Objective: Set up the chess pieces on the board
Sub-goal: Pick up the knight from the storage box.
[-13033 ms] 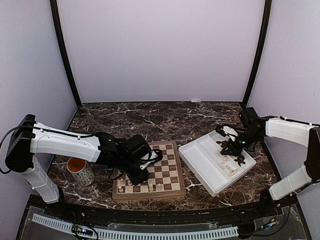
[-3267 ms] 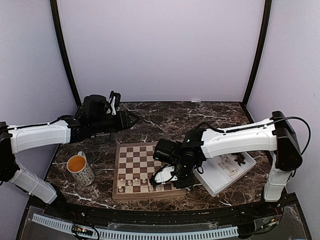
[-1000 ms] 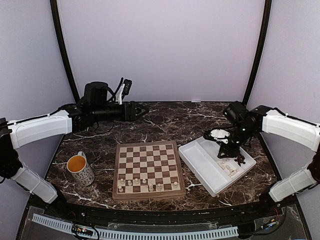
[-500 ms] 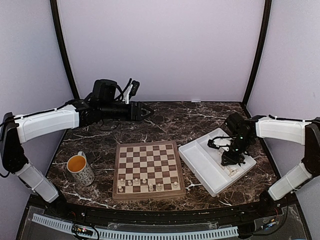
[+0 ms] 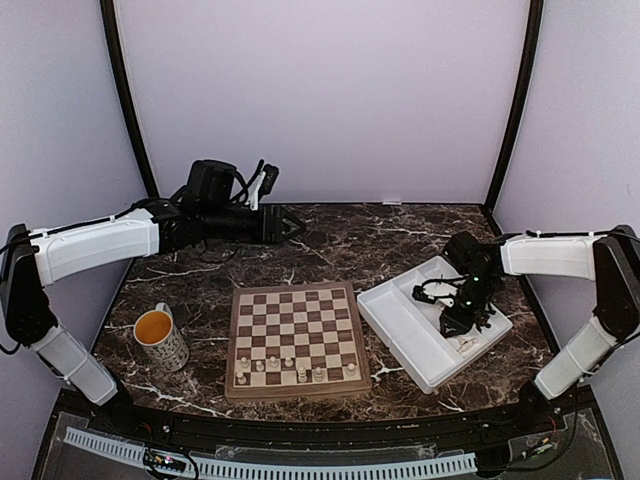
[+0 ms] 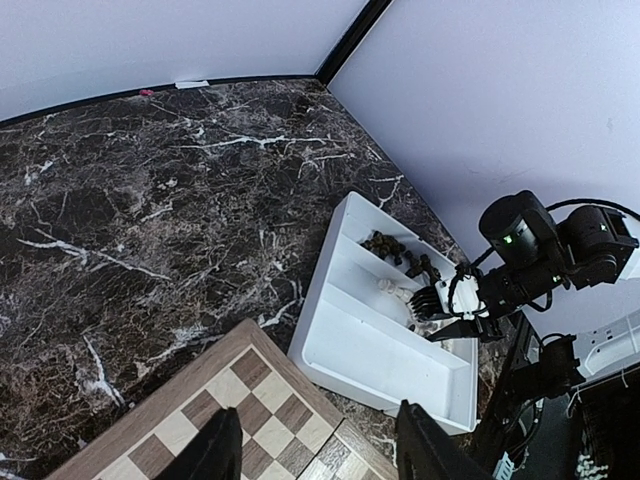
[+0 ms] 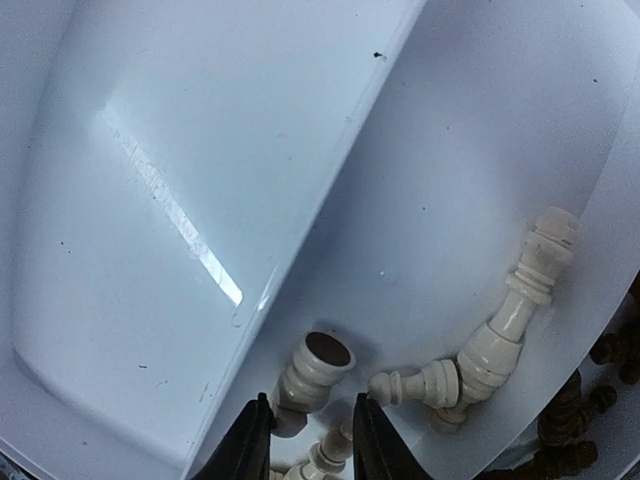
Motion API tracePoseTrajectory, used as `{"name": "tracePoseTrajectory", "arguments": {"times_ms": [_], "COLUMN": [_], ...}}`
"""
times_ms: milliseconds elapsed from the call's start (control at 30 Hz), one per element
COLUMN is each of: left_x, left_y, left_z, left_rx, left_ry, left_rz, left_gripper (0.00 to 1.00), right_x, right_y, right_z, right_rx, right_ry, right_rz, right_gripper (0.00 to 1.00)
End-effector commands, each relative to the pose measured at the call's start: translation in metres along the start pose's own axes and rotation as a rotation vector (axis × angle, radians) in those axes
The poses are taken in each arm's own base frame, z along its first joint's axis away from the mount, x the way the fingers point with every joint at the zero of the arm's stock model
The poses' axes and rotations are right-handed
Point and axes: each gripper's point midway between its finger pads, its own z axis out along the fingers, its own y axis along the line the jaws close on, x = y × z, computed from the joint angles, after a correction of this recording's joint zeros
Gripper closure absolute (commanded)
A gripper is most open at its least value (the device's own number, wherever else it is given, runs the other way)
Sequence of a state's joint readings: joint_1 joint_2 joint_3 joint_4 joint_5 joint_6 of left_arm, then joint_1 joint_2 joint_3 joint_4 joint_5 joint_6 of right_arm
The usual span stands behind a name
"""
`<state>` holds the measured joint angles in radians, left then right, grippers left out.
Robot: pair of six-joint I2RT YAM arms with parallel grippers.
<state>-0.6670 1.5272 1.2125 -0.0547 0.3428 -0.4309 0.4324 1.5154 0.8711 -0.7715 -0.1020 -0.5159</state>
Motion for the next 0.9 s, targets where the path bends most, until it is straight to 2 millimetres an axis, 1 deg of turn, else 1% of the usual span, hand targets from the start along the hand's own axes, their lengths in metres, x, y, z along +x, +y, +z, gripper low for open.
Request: {"name": "tracePoseTrajectory", "arguments": {"times_ms": [0,133,200,267,300,333,367,400,433,467,500,533,567,633,667,700,833,867], "left_x": [-0.009,-0.009,-0.01,-0.009,-0.01,-0.005,-0.008,-0.004,-0.003,0.0,0.004,0.009,0.015,0.028,0.028,0.032,0.034,0.039], "left_y": [-0.004,-0.006,-0.008,-0.012,-0.015,-0.021,-0.026,-0.035,-0.04,-0.051,-0.055,-0.071,-0.08,-0.105,-0.111,-0.115,-0.12,-0.115], "left_z": [0.0,0.001,0.003,0.006,0.007,0.01,0.012,0.015,0.018,0.021,0.024,0.026,0.027,0.029,0.03,0.032,0.048,0.056], "left_rx": [0.004,0.014,0.031,0.055,0.066,0.085,0.102,0.123,0.135,0.165,0.183,0.236,0.276,0.356,0.38,0.4,0.453,0.442], "left_ry": [-0.016,-0.021,-0.023,-0.02,-0.02,-0.006,-0.017,-0.009,-0.007,-0.003,0.002,0.001,0.009,0.0,-0.014,-0.007,0.011,0.038], "left_rz": [-0.005,-0.01,-0.008,-0.001,0.014,0.029,0.067,0.093,0.132,0.16,0.196,0.249,0.276,0.345,0.353,0.346,0.174,0.094], "left_gripper": [0.46,0.46,0.46,0.46,0.46,0.46,0.46,0.46,0.46,0.45,0.44,0.44,0.43,0.41,0.41,0.4,0.4,0.4], "right_x": [0.006,0.009,0.01,0.009,0.007,0.003,-0.001,-0.006,-0.011,-0.017,-0.024,-0.032,-0.038,-0.051,-0.058,-0.064,-0.09,-0.097], "right_y": [0.003,0.0,0.001,0.001,0.0,0.0,0.001,0.002,0.005,0.008,0.011,0.014,0.018,0.027,0.032,0.038,0.06,0.064], "right_z": [0.009,0.016,0.016,0.011,0.006,-0.001,-0.01,-0.02,-0.029,-0.04,-0.05,-0.061,-0.07,-0.086,-0.094,-0.1,-0.113,-0.115], "right_rx": [-0.028,-0.014,-0.018,-0.011,-0.003,0.004,0.006,0.003,-0.004,-0.014,-0.027,-0.039,-0.06,-0.106,-0.127,-0.144,-0.146,-0.138], "right_ry": [0.035,0.045,0.049,0.04,0.027,0.006,-0.015,-0.043,-0.07,-0.104,-0.14,-0.172,-0.205,-0.263,-0.288,-0.304,-0.329,-0.338], "right_rz": [0.015,0.022,0.026,0.024,0.025,0.023,0.018,0.011,-0.002,-0.018,-0.031,-0.045,-0.059,-0.088,-0.107,-0.13,-0.234,-0.254], "right_gripper": [0.7,0.75,0.81,0.86,0.88,0.89,0.89,0.89,0.89,0.89,0.89,0.89,0.89,0.89,0.88,0.88,0.88,0.88]}}
